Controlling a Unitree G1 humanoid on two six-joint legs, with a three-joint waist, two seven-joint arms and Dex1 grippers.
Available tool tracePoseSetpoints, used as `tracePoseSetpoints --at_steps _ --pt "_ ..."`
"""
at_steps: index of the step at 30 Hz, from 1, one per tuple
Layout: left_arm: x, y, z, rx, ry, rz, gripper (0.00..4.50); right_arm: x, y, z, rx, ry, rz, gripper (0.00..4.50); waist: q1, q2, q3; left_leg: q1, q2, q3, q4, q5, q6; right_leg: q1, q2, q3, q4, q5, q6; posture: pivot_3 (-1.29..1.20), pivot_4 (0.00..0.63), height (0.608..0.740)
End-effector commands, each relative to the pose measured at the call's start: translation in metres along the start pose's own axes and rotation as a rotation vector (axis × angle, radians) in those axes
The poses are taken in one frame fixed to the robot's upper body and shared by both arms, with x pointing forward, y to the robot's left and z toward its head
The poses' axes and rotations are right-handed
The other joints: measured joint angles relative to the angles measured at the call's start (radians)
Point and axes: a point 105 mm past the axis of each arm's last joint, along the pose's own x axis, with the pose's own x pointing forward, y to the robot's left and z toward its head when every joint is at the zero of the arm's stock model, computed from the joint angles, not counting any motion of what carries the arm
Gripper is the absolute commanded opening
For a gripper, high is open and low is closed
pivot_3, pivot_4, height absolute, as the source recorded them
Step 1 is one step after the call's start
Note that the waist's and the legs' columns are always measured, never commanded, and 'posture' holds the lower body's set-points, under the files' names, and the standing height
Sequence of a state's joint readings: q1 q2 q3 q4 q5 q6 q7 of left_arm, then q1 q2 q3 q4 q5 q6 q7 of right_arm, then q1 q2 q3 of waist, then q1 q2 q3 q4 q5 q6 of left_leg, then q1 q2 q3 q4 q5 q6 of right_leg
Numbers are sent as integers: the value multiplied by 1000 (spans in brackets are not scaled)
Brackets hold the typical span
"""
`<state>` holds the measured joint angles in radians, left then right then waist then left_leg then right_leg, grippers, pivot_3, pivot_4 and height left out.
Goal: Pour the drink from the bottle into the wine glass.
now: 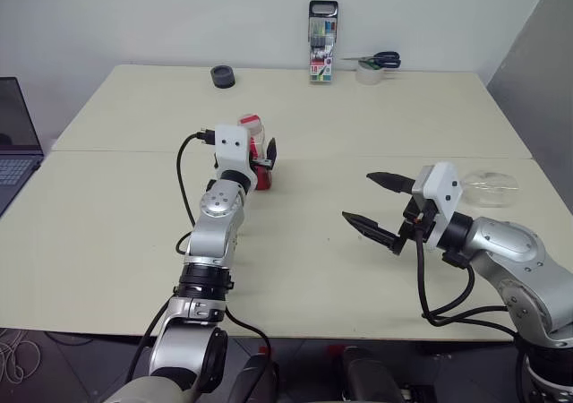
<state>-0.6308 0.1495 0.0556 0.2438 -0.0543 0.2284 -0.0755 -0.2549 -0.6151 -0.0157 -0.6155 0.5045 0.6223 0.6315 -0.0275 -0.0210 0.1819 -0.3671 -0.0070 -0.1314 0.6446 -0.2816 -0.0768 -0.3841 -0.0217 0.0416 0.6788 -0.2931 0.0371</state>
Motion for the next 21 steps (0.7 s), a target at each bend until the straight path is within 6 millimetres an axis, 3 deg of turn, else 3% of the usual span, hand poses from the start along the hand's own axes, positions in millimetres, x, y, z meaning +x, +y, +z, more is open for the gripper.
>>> tracePoseSetpoints --at_steps 1,6,8,16,21 --pt "0 -3 19 -2 -61 -8 3920 -1 2 15 -38 -46 6 4500 0 0 0 0 0 0 0 0 0 0 0 0 0 0 0 0 150 740" --pt "-1 -3 19 -7 -66 -11 2352 -1 2 15 -36 -50 6 4500 0 0 0 0 0 0 0 0 0 0 0 0 0 0 0 0 150 740" --pt "-3 -2 19 -7 -67 -11 1915 -1 2 15 -35 -52 7 4500 -1 0 0 0 0 0 0 0 0 0 0 0 0 0 0 0 150 740" --pt "-15 0 22 16 -119 -64 1814 -2 -5 21 -12 -80 -35 4500 -1 0 0 0 0 0 0 0 0 0 0 0 0 0 0 0 150 740" --pt "-23 -29 27 -75 -122 -369 1813 -3 -16 27 5 -92 -125 4500 -1 0 0 0 0 0 0 0 0 -1 0 0 0 0 0 0 150 740"
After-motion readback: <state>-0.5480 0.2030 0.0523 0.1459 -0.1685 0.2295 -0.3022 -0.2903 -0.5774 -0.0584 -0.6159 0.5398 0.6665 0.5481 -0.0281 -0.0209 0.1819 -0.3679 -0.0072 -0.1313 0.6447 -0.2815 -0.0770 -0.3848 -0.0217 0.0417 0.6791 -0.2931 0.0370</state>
